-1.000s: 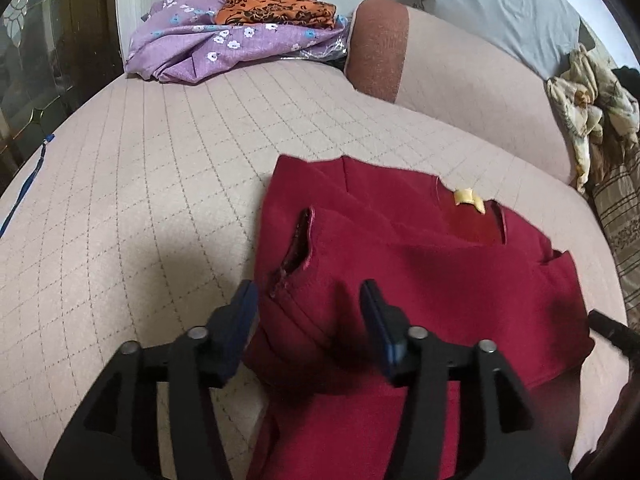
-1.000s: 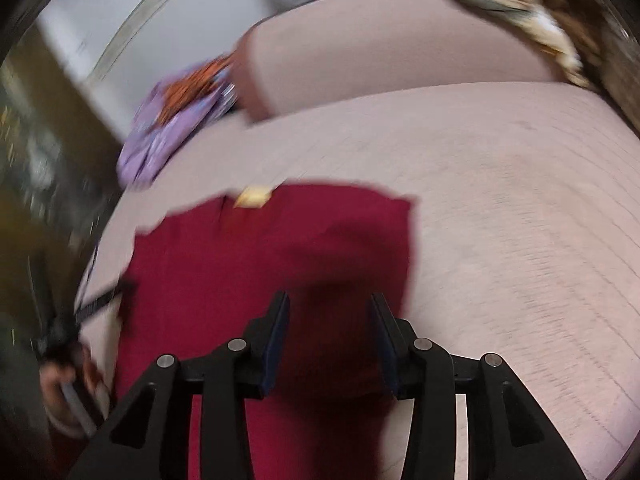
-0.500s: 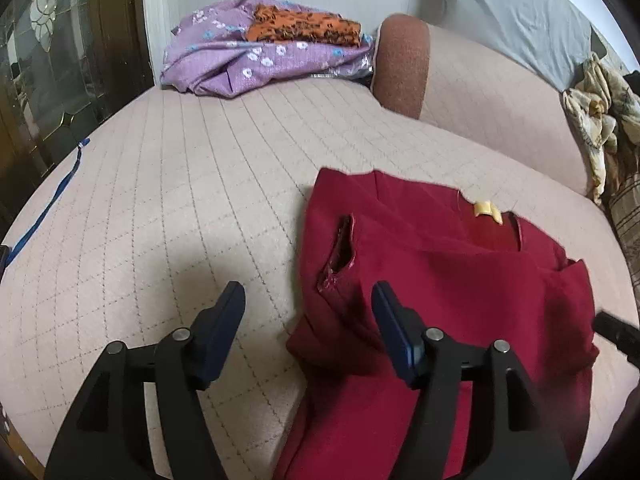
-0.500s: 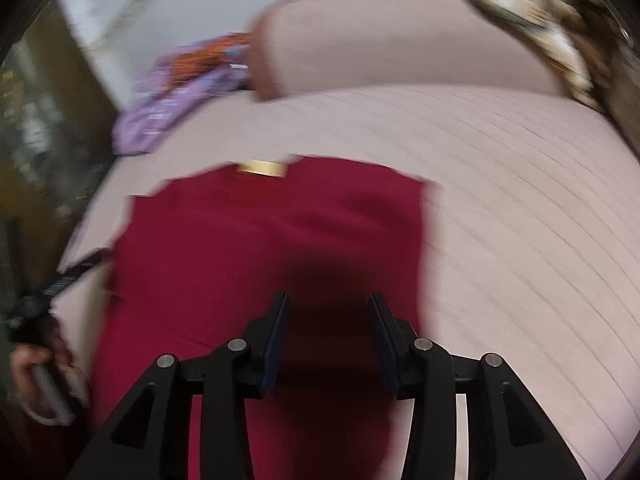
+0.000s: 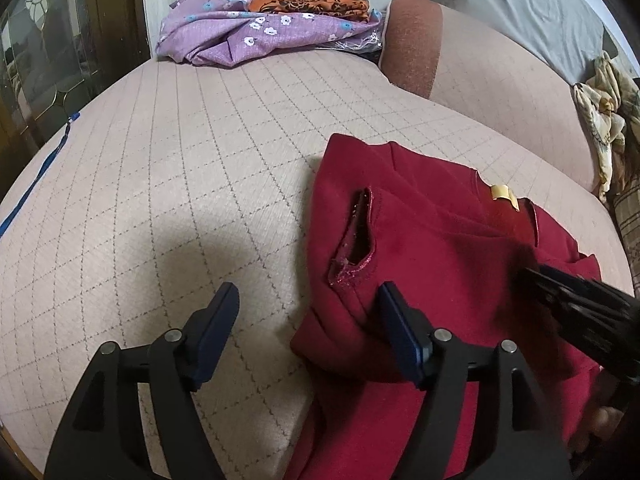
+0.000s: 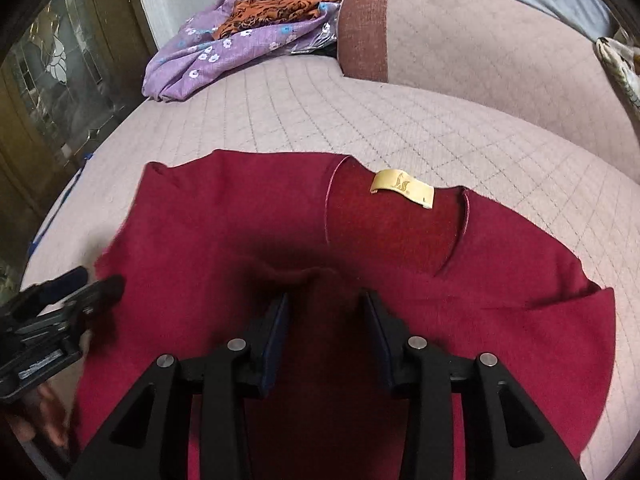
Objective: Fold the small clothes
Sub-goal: 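Open the left gripper and move the right tool over the sweater collar, then grasp the sweater hem with both grippers and lift it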
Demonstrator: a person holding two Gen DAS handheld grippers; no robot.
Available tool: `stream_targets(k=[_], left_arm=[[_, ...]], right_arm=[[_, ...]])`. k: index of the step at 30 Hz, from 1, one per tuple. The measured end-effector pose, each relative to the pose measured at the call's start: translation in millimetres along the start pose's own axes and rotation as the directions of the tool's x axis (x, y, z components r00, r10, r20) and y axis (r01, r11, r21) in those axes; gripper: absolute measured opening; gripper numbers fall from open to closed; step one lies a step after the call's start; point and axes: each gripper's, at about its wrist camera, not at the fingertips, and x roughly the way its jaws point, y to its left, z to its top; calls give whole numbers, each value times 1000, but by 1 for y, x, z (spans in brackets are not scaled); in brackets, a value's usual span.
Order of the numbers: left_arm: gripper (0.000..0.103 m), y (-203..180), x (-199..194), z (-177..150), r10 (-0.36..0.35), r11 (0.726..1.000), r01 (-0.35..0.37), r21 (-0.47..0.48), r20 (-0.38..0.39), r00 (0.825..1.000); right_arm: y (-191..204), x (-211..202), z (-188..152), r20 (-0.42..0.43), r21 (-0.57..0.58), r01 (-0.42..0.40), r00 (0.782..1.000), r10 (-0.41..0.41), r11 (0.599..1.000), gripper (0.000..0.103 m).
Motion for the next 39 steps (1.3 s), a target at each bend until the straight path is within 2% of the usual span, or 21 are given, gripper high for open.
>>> stream_targets(k=[2, 3, 4, 8, 10, 12, 16, 20, 22, 28, 29, 33, 37, 38, 39], left_arm=[[71, -1, -1, 0, 4, 1000, -4, 2, 1, 1000], [71, -1, -2, 0, 6, 1000, -6, 3, 4, 1000], [71, -2, -2, -1, 8, 1000, -8, 5, 7, 1000], [71, -2, -5, -2, 15, 1000, -15, 3, 16, 1000], [71, -3, -6, -2, 21, 1000, -21, 2, 20, 1000], [71, -5, -8, -3, 26, 1000, -26, 5, 24, 999], [71, -9, -16, -6, 46, 999, -46, 22, 17, 999], [71, -13, -36, -12, 56, 997, -58, 50, 41, 998], [71, -14, -43, -18, 51, 997, -53, 56, 37, 998], [71, -13, -61, -36, 55, 997, -56, 58, 30, 998], [71, -12, -65, -39, 52, 997, -54, 54, 28, 998], [71, -8, -81, -50, 61, 996, -63, 58, 38, 997], [71, 0, -99, -64, 53, 997, -55, 60, 44, 998], [71, 4, -104, -69, 37, 997, -39, 60, 37, 999], [72, 6, -107, -75, 23, 998, -25, 61, 28, 999]], right_arm=[[-5, -19, -13, 10, 4, -4, 1000, 4, 1000, 41], [-9, -29, -19, 17, 2, 6, 1000, -6, 1000, 45], [-15, -41, -29, 28, 7, 31, 999, -31, 999, 48], [-46, -73, -57, 72, 93, 125, 989, -132, 988, 50], [-71, -78, -72, 52, 153, 178, 981, -188, 972, 53], [-94, -70, -84, -11, 197, 225, 974, -227, 954, 52], [-105, -68, -84, -19, 211, 198, 980, -198, 957, 53], [-96, -97, -86, 30, 202, 174, 982, -184, 964, 54], [-98, -98, -93, 15, 200, 186, 981, -192, 962, 58], [-116, -73, -114, -71, 222, 181, 983, -169, 958, 59], [-117, -74, -115, -43, 224, 175, 985, -170, 959, 59], [-115, -89, -116, -45, 234, 187, 982, -181, 954, 50], [-109, -118, -128, -14, 279, 121, 992, -122, 953, 56], [-105, -127, -132, -4, 276, 94, 995, -97, 957, 59], [-100, -138, -137, 3, 272, 64, 998, -67, 960, 67]])
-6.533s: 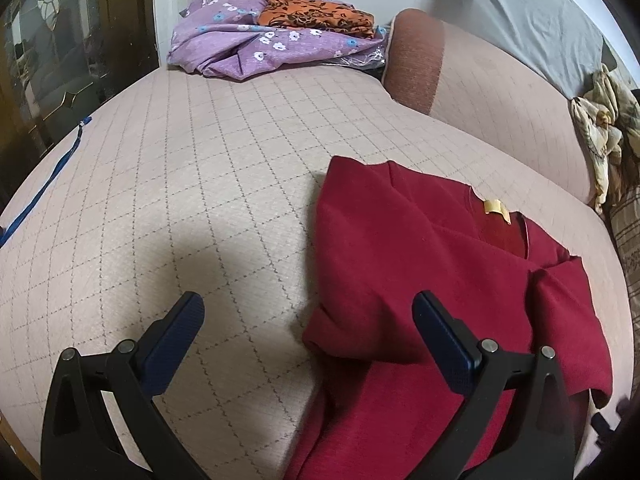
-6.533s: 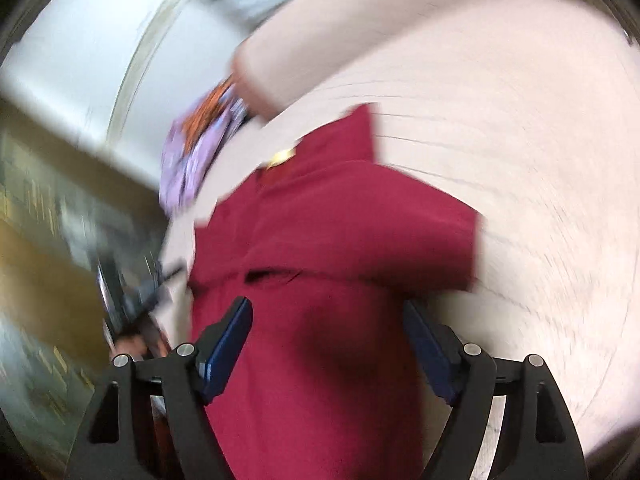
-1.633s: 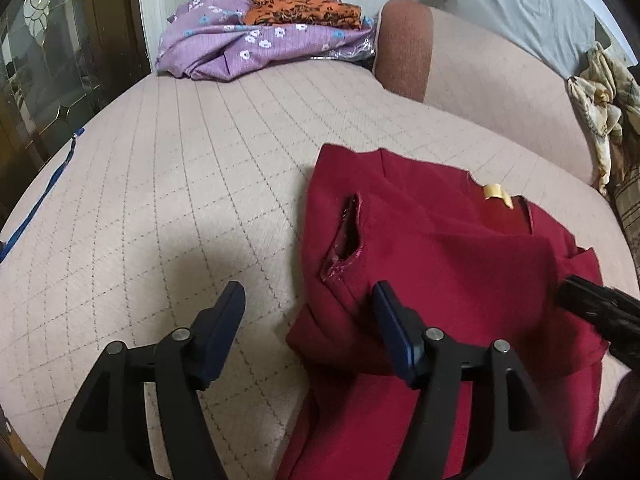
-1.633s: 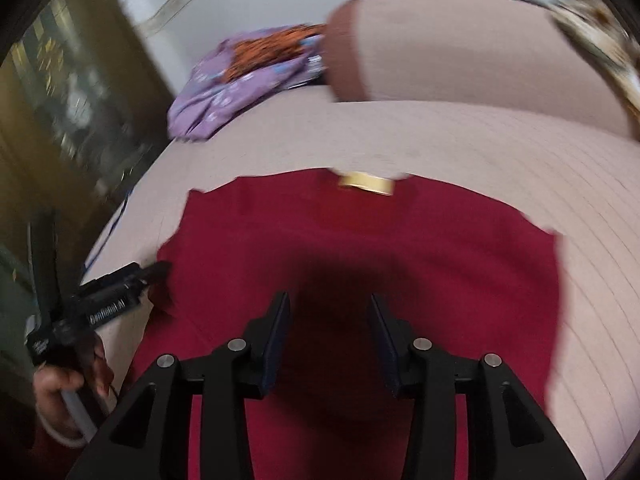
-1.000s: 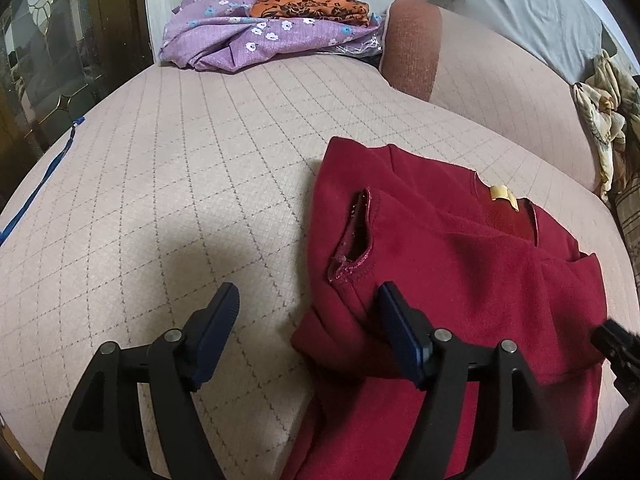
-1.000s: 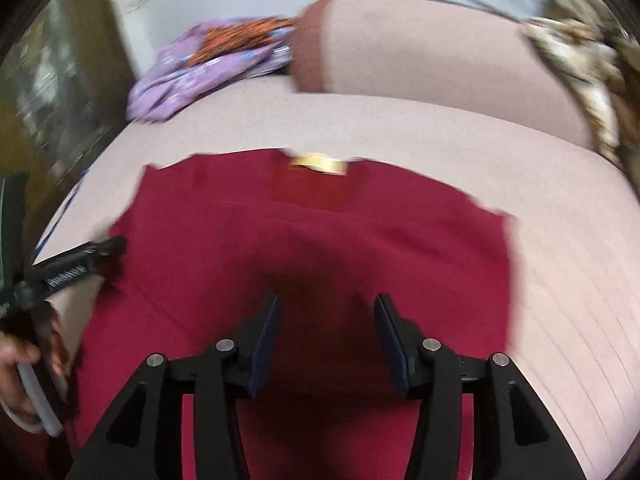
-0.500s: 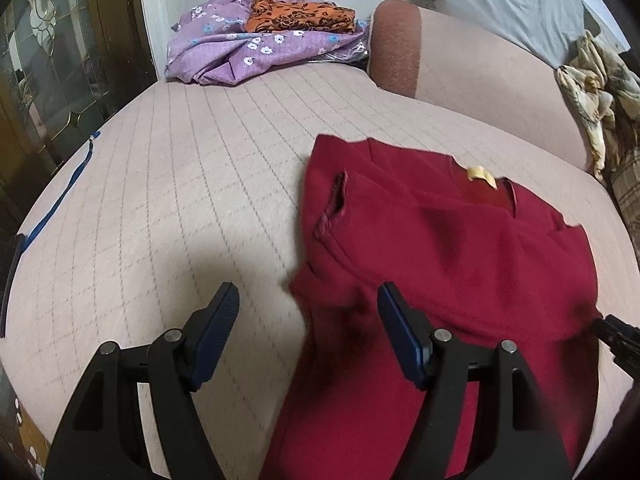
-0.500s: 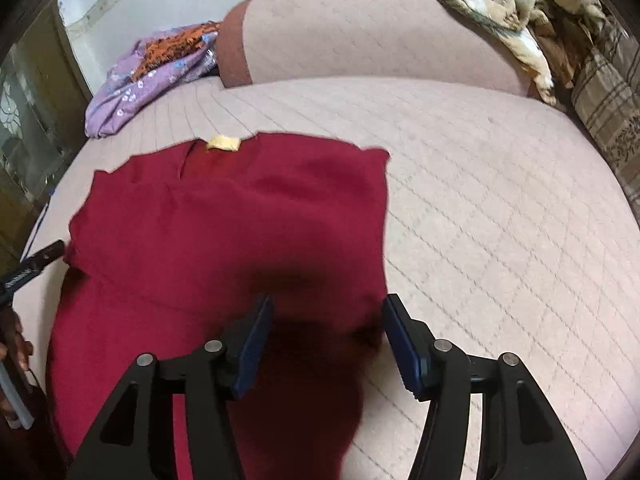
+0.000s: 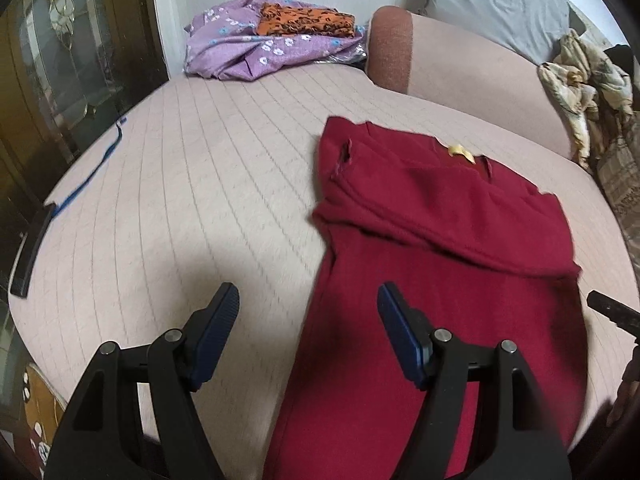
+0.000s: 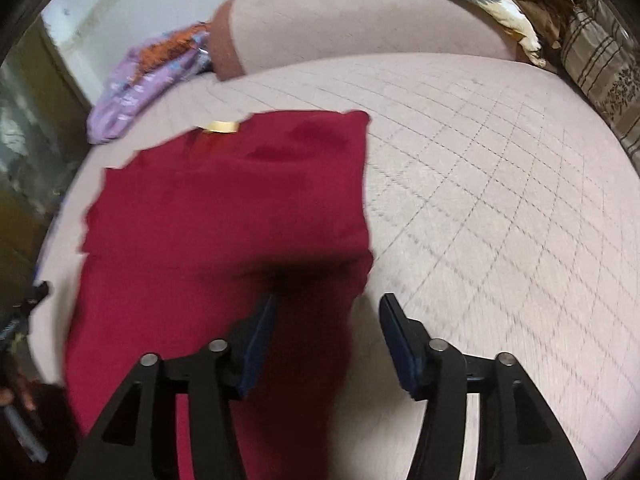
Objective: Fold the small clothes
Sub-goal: 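Grasp the sweater hem with both grippers and lift it, then fold the held hem up toward the collar with both grippers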
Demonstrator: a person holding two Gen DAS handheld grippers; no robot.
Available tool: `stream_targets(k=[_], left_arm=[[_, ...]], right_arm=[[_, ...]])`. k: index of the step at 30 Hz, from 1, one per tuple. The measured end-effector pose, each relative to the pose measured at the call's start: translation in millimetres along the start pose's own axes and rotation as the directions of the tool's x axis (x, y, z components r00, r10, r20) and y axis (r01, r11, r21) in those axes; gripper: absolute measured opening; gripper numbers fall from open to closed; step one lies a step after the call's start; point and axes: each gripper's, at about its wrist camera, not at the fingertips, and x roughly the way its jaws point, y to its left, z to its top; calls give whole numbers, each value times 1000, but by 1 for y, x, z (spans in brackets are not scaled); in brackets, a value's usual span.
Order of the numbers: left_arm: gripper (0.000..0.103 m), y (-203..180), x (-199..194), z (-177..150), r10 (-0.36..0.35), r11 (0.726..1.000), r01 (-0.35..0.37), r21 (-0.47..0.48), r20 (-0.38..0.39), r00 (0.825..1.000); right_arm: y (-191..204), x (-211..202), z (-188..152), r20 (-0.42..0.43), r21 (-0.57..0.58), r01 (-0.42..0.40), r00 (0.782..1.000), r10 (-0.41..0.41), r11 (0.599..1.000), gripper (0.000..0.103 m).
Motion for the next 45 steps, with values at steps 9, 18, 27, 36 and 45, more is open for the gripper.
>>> stream_targets(k=[9, 18, 27, 36, 45], left_arm=[[72, 23, -18, -64, -76, 997, 78, 12, -96, 992], [72, 38, -24, -118, -183, 983, 175, -54, -228, 956], [72, 21, -18, -132, -137, 987, 156, 42, -295, 946], [75, 34, -11, -133, -197, 980, 195, -39, -329, 923], [6, 31, -26, -121, -277, 957, 290, -15, -346, 896]], right_arm=[[3, -47, -79, -156, -28, -194, 970, 187, 981, 75], [-12, -52, -147, -292, 49, -217, 930, 222, 975, 75], [-2, -36, -166, -376, 51, -281, 884, 279, 958, 73], [7, -18, -173, -403, 61, -321, 859, 317, 945, 45], [29, -49, -149, -322, -2, -438, 851, 414, 899, 14]])
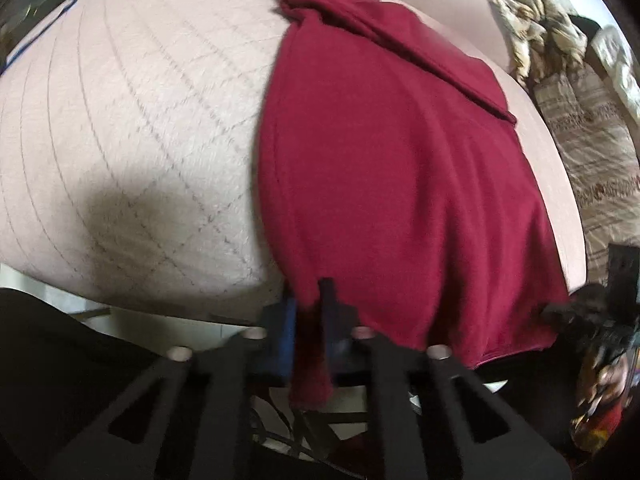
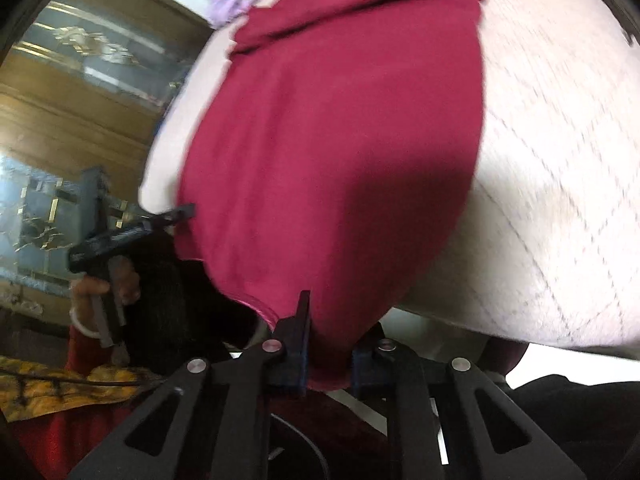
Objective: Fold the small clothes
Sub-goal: 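Fold the held hem up toward the collar with both grippers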
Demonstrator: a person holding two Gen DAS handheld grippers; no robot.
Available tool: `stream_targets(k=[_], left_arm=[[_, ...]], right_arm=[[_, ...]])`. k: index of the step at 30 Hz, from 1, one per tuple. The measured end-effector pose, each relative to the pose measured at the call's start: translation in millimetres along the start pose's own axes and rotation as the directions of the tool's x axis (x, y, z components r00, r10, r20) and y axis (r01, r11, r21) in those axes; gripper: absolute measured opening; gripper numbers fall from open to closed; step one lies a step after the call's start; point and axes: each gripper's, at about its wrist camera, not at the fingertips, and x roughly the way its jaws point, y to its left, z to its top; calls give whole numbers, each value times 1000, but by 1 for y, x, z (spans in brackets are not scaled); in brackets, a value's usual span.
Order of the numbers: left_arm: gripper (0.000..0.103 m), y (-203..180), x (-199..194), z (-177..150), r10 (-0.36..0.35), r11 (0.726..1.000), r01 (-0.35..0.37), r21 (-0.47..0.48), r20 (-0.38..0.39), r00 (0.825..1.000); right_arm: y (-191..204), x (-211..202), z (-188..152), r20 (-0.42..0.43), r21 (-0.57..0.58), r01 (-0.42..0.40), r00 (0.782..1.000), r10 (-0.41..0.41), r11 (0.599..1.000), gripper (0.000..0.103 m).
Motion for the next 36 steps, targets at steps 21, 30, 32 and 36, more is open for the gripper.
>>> stream_targets(k=[21, 30, 32, 36], left_arm=[[5, -35, -52, 163, -27, 1000, 24, 15, 405, 914], [5, -29, -7, 231, -15, 998, 37, -49, 386, 923], [5, -25, 3, 244, -5, 997, 33, -70, 377, 926], [5, -22, 23, 266, 15, 997, 16, -82, 357, 934]], right_arm=[[-5, -88, 156, 441, 17, 38, 897, -42, 999, 14], [-40, -69, 227, 438, 89, 95, 890, -124, 992, 14], [-50, -64, 241, 432, 104, 102, 892, -137, 989, 14], [-74, -46, 269, 404, 146, 103, 901, -154, 984, 14]])
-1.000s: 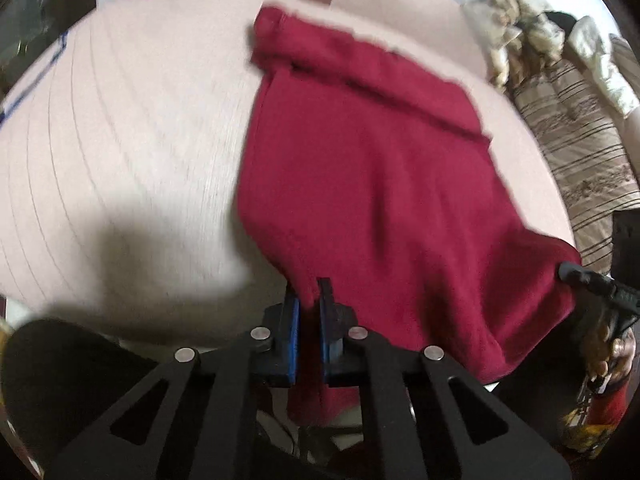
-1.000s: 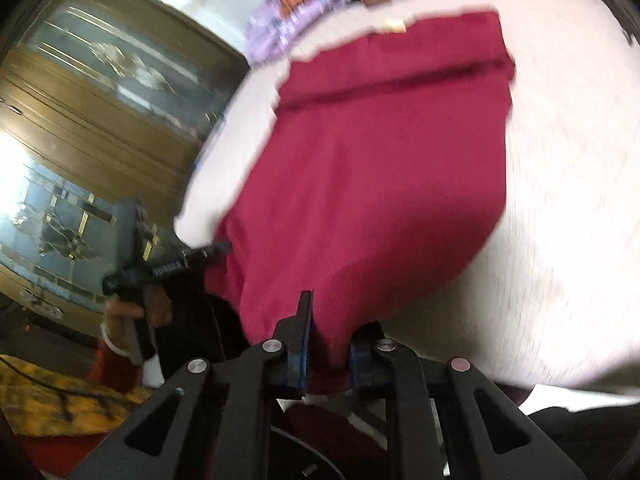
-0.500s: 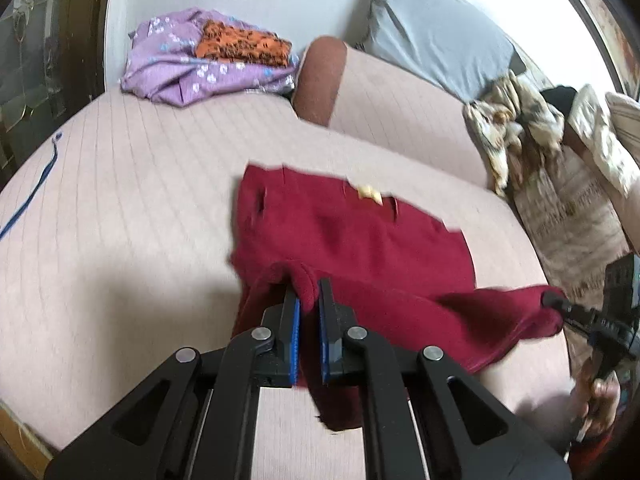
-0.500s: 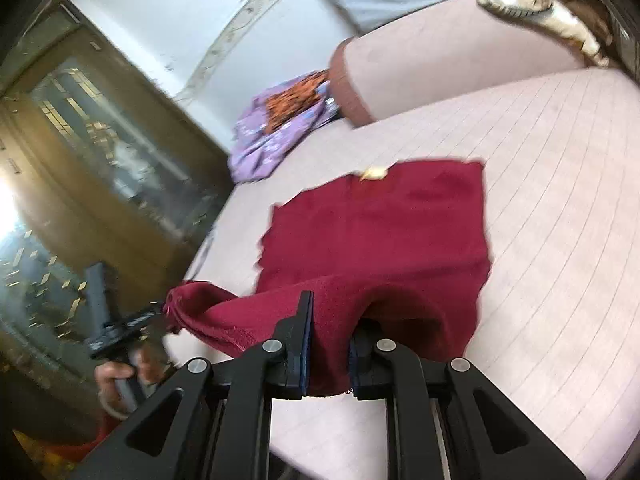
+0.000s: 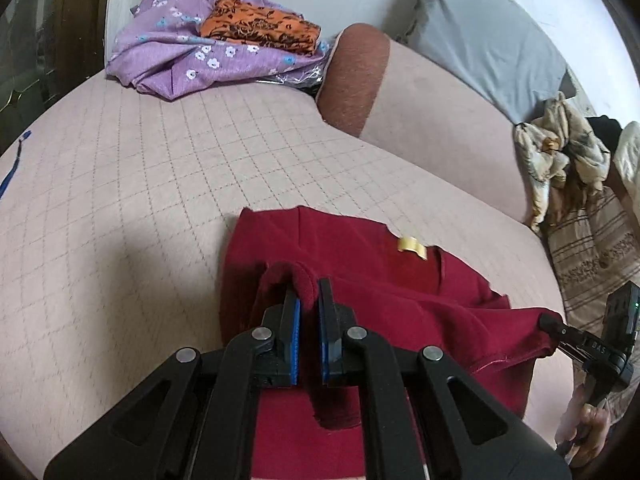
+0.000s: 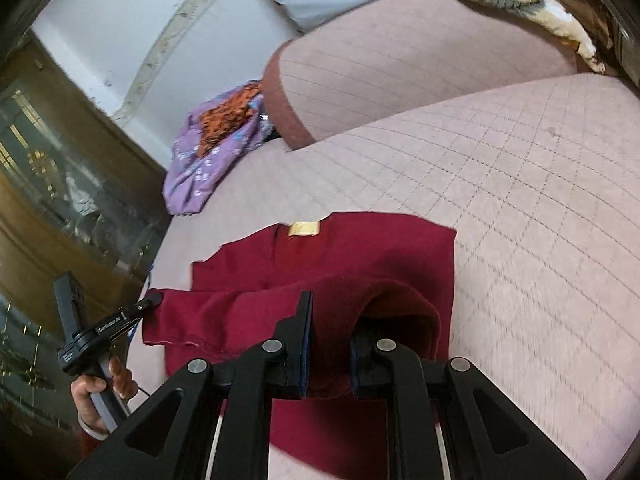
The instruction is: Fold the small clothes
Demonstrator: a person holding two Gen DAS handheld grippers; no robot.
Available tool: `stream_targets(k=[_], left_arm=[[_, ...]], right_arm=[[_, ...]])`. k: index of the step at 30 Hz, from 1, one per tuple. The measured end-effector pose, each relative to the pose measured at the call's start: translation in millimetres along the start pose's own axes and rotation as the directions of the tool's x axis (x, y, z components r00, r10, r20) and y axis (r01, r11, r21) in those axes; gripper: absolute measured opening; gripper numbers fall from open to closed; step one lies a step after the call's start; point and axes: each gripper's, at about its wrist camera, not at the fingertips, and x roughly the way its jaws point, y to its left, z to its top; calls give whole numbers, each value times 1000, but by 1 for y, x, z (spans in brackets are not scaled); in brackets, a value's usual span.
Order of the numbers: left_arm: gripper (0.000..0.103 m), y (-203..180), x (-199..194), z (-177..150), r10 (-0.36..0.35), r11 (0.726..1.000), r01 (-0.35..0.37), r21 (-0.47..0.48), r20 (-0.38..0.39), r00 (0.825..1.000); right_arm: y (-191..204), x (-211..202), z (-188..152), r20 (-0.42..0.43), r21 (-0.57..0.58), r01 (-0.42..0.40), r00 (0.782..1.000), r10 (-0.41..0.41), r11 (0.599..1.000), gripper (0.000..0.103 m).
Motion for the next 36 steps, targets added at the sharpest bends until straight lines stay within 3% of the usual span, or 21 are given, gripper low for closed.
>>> stream_targets(k=[6, 11, 14, 15, 16, 18, 20, 23, 27, 30, 32, 36], left_arm=[[5, 1, 29, 9, 32, 999, -32, 9, -22, 999], [14, 3, 40, 8, 21, 1000, -20, 14, -45, 999], [29, 5, 31, 10, -16, 1000, 16, 9, -41, 999], [39, 4, 24, 11, -16, 1000, 16, 9, -24, 1000], [60, 4, 18, 11, 4, 1000, -4, 13, 4, 1000], [71, 6, -2, 10, 63, 998, -65, 13, 113, 992], [71, 8, -13, 10, 71, 997, -75, 16, 151, 986], [71, 9, -9, 9, 67, 998, -69, 15, 123, 990], [71, 7, 20, 4, 128, 990, -130, 53, 50, 991], [71, 11, 46, -4, 200, 977, -198, 82, -22, 979], [71, 16, 58, -5, 225, 972, -220, 85, -58, 973], [71, 19, 54, -5, 218, 974, -215, 74, -50, 975]], right_arm=[[-31, 48, 10, -53, 60, 39, 998, -36, 997, 15], [-37, 50, 13, -65, 83, 6, 998, -1, 997, 29], [-31, 23, 16, 7, 88, -10, 1000, 10, 996, 39], [-27, 13, 15, 28, 83, 0, 1000, -2, 997, 45], [-21, 3, 14, 46, 62, 21, 999, -24, 998, 53], [-11, -9, 11, 61, 15, 39, 997, -40, 999, 55], [-2, -18, 6, 72, -19, 19, 997, -17, 1000, 55], [7, -2, 4, 21, -58, 16, 1000, -15, 998, 55], [7, 51, 16, -30, -113, 120, 992, -124, 986, 55], [-13, 84, 36, -19, -68, 189, 982, -190, 980, 53], [-27, 110, 44, -70, -46, 217, 973, -220, 975, 54], [3, 107, 50, -44, -118, 255, 964, -262, 960, 56]])
